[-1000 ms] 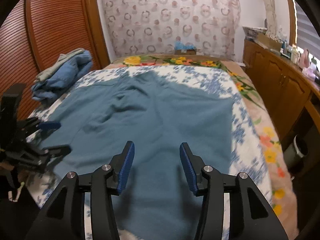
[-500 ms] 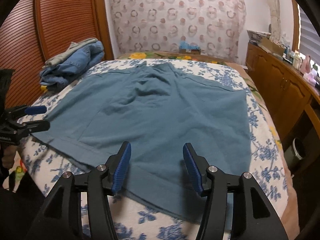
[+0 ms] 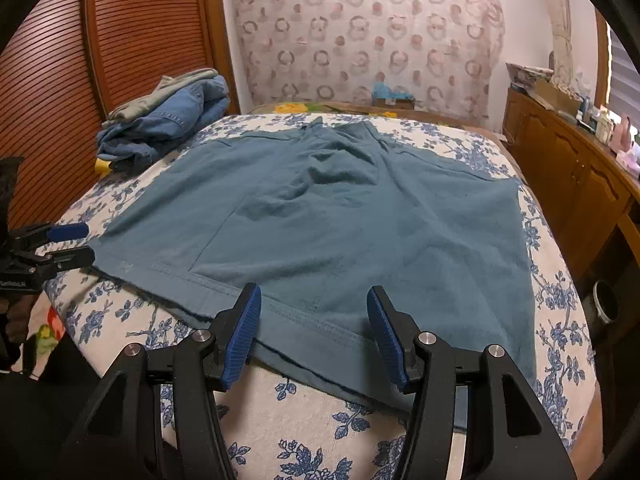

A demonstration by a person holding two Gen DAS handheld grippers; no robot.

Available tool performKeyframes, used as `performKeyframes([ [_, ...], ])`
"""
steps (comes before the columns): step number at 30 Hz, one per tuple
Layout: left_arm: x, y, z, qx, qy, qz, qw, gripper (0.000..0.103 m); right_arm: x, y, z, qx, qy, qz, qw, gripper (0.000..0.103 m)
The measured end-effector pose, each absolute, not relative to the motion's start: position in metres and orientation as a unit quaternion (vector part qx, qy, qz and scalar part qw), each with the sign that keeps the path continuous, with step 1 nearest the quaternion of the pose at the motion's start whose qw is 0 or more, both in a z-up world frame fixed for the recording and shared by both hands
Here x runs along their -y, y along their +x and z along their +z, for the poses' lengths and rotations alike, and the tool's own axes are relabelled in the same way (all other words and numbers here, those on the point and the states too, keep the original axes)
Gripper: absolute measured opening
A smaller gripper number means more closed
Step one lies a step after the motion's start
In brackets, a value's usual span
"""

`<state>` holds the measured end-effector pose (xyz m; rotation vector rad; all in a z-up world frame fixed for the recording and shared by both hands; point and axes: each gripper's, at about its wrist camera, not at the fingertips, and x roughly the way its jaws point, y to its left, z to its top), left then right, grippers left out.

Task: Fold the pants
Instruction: 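Lower the left gripper onto a shorts leg hem and close on it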

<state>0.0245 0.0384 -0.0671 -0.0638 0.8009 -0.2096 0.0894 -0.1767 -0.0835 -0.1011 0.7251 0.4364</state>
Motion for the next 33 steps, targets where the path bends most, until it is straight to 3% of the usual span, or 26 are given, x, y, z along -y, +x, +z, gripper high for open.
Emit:
performKeyframes([
  [6, -0.045, 0.021, -0.068, -0.386, -0.046, -0.099, 0.916, 0.053, 0.178, 0.087, -0.084, -0.352, -0.043, 0.209, 0.911, 0.057],
  [14, -0.046, 0.015, -0.07, -0.389, -0.038, -0.09, 0.916, 0.045, 0.181, 0.086, -0.085, -0.353, -0.039, 0.209, 0.911, 0.057],
  [27, -0.038, 0.02, -0.071, -0.392, -0.031, -0.101, 0.914, 0.008, 0.183, 0.085, -0.087, -0.355, -0.034, 0.207, 0.911, 0.058],
  [33, -0.03, 0.026, -0.059, -0.381, -0.026, -0.113, 0.917, 0.004, 0.189, 0.084, -0.089, -0.355, -0.028, 0.204, 0.912, 0.058],
])
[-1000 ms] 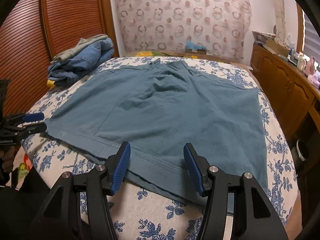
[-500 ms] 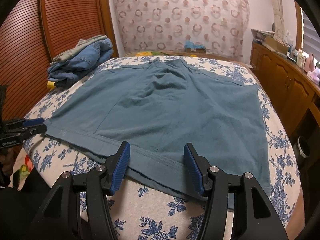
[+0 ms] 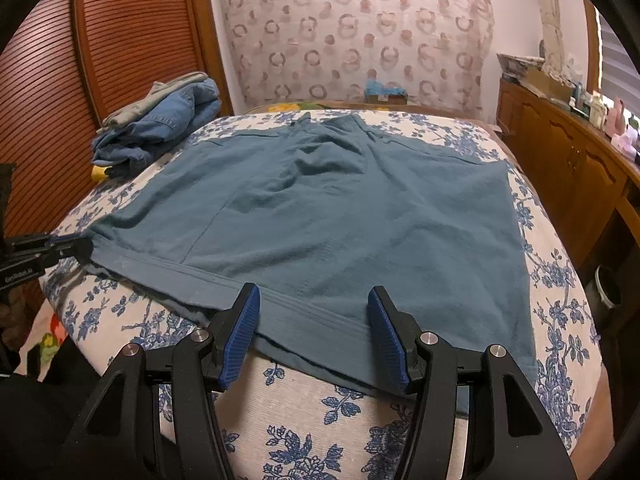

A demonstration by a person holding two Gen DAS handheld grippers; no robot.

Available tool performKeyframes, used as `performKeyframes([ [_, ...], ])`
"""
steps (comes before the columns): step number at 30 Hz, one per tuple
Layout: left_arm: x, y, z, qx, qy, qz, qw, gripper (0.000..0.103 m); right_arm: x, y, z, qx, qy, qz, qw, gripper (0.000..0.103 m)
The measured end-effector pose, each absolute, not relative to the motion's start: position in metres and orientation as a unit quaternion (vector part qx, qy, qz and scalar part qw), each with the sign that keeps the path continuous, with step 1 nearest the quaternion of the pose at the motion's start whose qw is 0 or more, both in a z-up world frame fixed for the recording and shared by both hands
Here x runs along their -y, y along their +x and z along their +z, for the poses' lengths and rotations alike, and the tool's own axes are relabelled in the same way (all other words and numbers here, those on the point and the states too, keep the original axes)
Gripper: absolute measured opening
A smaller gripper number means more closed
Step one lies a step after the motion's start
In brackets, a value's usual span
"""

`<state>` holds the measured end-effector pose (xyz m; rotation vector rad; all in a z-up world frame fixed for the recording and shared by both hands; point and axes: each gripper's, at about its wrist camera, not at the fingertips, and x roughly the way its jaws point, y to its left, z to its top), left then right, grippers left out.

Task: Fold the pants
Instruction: 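Lower the left gripper onto a shorts leg hem and close on it, then lift the held leg with the left gripper, fold it over the other leg, release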

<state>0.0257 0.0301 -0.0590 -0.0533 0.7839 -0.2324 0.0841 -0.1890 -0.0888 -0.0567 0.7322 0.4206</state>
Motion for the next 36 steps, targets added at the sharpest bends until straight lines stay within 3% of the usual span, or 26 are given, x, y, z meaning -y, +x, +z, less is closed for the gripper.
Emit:
performKeyframes([
  [36, 0.159, 0.1, 0.009, -0.337, 0.085, -0.268, 0.899, 0.003, 0.281, 0.066, -0.081, -0.322, 0.036, 0.156, 0.933, 0.058],
])
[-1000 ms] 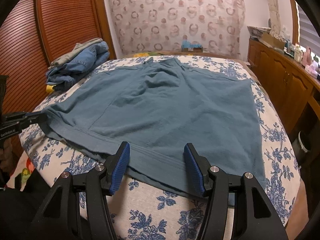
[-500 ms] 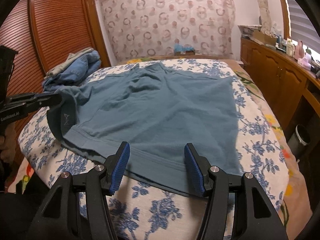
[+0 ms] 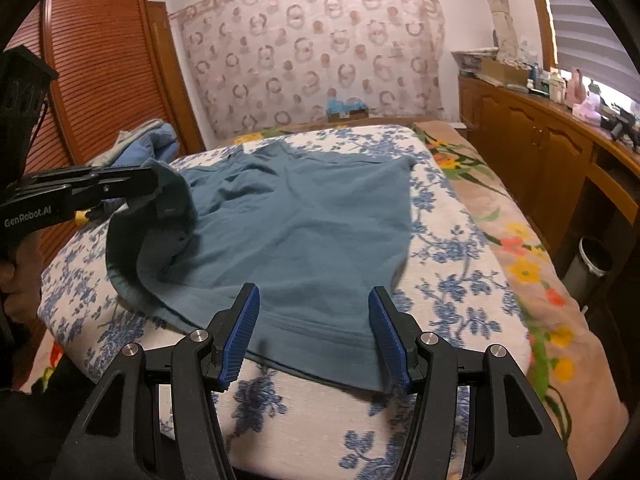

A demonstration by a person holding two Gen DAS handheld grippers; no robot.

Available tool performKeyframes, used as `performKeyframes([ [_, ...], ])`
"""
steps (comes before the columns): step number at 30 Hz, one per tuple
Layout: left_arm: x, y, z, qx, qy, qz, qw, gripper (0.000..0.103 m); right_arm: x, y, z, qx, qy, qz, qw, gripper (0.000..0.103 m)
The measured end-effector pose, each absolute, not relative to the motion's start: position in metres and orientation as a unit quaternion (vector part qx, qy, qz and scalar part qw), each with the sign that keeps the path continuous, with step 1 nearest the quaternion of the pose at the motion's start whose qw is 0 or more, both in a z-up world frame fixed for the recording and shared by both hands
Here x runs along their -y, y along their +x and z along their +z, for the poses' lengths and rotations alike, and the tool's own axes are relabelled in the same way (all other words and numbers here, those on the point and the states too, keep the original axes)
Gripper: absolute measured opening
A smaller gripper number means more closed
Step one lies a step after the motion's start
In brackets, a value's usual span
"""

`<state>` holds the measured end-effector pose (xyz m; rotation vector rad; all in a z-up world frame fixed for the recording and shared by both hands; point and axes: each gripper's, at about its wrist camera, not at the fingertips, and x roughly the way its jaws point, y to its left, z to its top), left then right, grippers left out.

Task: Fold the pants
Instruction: 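Lift the held leg with the left gripper, fold it over the other leg, release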

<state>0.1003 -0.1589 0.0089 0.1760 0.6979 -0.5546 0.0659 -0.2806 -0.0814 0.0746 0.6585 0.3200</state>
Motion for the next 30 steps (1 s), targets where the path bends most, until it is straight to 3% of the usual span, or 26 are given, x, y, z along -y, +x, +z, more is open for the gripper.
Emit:
performKeyframes([
  [8, 0.176, 0.104, 0.007, -0.348, 0.087, -0.27, 0.894, 0.009, 0.292, 0.064, -0.083, -0.32, 0.042, 0.148, 0.935, 0.058],
  [11, 0.177, 0.104, 0.006, -0.351, 0.094, -0.262, 0.894, 0.02, 0.295, 0.065, -0.085, -0.321, 0.045, 0.146, 0.935, 0.058],
  [13, 0.176, 0.105, 0.006, -0.349, 0.096, -0.257, 0.896, 0.033, 0.296, 0.065, -0.086, -0.322, 0.046, 0.145, 0.934, 0.058],
  [18, 0.169, 0.103, 0.005, -0.346, 0.097, -0.253, 0.898, 0.045, 0.295, 0.066, -0.086, -0.323, 0.046, 0.145, 0.934, 0.058],
  [21, 0.16, 0.102, 0.002, -0.347, 0.088, -0.252, 0.899, 0.06, 0.291, 0.068, -0.085, -0.323, 0.042, 0.148, 0.934, 0.058],
  [30, 0.118, 0.097, -0.009, -0.354, 0.056, -0.234, 0.904, 0.064, 0.266, 0.078, -0.079, -0.322, 0.035, 0.165, 0.932, 0.058],
])
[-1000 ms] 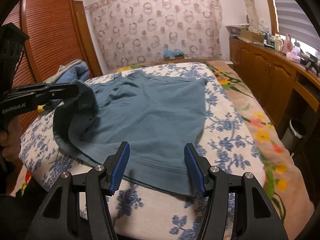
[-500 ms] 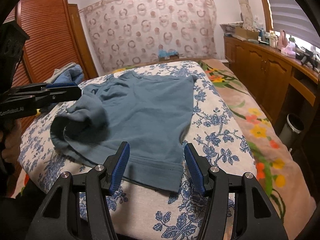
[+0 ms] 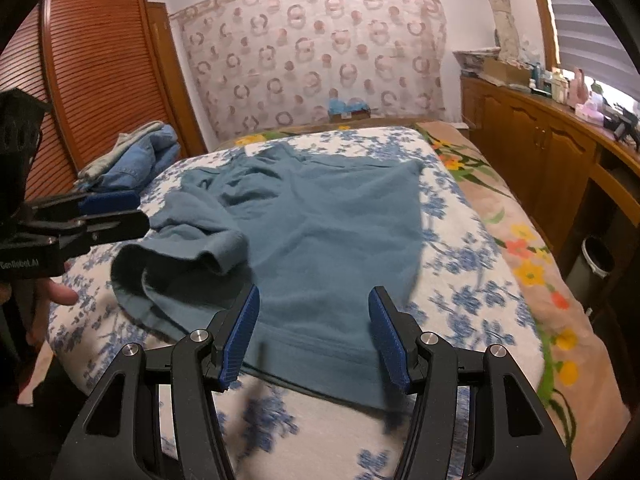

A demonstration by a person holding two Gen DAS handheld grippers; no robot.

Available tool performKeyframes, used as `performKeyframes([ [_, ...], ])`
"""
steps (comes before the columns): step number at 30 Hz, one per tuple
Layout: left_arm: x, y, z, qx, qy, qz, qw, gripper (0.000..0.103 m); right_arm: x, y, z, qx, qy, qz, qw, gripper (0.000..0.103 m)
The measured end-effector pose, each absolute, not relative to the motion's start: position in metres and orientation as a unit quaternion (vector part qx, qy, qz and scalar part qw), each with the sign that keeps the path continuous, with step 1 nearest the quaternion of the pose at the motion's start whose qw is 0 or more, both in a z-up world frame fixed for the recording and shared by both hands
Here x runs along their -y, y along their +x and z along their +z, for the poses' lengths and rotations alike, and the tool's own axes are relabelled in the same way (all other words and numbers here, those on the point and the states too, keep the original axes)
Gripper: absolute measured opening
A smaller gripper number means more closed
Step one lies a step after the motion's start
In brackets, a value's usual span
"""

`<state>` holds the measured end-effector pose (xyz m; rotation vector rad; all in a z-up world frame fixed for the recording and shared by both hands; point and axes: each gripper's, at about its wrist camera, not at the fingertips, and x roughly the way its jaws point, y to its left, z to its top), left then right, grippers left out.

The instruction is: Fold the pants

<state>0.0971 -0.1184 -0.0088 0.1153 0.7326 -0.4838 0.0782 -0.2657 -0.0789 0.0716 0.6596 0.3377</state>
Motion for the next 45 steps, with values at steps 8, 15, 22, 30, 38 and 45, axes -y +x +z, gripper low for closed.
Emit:
performKeyframes([
  [8, 0.084, 0.094, -0.021, -0.363, 0.046, -0.205, 0.908, 0.066, 0.236, 0.089, -0.07, -0.317, 0.025, 0.19, 0.929, 0.058],
  [15, 0.062, 0.087, -0.036, -0.378, 0.03, -0.205, 0.902, 0.066, 0.214, 0.106, -0.065, -0.321, 0.032, 0.211, 0.923, 0.058],
  [22, 0.051, 0.078, -0.039, -0.379, 0.017, -0.204, 0.902, 0.066, 0.201, 0.114, -0.07, -0.339, 0.022, 0.211, 0.916, 0.058],
  [30, 0.056, 0.071, -0.033, -0.372, 0.008, -0.22, 0.902, 0.066, 0.2, 0.116, -0.064, -0.347, 0.035, 0.251, 0.903, 0.014],
  [38, 0.091, 0.077, -0.029, -0.373, 0.006, -0.266, 0.889, 0.066, 0.195, 0.115, -0.046, -0.331, 0.014, 0.264, 0.906, 0.008],
  [45, 0.116, 0.094, -0.041, -0.401, 0.04, -0.243, 0.882, 0.066, 0.206, 0.118, -0.035, -0.315, 0.024, 0.258, 0.913, 0.007],
])
